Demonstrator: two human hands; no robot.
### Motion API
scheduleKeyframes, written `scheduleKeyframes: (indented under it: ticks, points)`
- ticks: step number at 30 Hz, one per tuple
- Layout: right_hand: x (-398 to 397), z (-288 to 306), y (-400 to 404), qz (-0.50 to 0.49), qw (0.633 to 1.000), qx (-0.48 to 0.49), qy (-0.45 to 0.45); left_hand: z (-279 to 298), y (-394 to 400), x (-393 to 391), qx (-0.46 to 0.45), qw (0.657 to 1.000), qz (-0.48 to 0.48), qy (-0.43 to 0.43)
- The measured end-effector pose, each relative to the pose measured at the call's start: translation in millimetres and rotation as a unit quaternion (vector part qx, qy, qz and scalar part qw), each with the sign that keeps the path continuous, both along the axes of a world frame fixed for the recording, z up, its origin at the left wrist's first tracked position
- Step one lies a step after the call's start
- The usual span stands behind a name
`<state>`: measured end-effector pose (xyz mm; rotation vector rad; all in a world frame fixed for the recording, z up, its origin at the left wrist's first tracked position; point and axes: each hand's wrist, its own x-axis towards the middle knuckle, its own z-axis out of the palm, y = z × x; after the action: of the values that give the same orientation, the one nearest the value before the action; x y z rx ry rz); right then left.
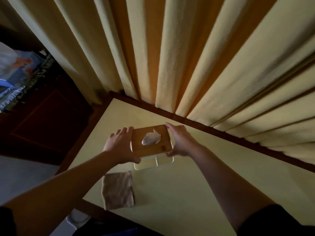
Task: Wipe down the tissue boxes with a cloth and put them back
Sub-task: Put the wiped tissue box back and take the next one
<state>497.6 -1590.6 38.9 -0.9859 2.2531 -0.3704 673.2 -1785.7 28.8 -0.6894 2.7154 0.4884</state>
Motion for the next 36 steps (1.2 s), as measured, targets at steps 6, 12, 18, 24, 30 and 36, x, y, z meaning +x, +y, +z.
scheduleKeyframes:
  ticks: [6,12,18,24,30,36]
  points:
    - [-11,1,-127,0.019,1.000,0.010,0.015,6,-108,-6,-0.019,0.999,0.039,0.005]
    - [-18,-13,-228,0.026,0.999,0.038,0.027,-2,-195,-12,-0.025,0.998,0.049,0.009]
    - [-9,-37,-272,-0.034,0.999,0.034,0.016,-20,-239,-16,-0.015,0.999,0.048,0.003]
    - [62,-55,-223,-0.187,0.969,-0.122,0.100,-29,-231,5,0.050,0.995,0.076,0.043]
    - [221,-123,-101,-0.146,0.954,-0.119,0.231,-82,-197,120,0.034,0.990,0.033,0.131]
    - [307,-169,-44,0.016,0.976,-0.024,0.215,-141,-140,203,0.028,0.991,-0.117,0.060]
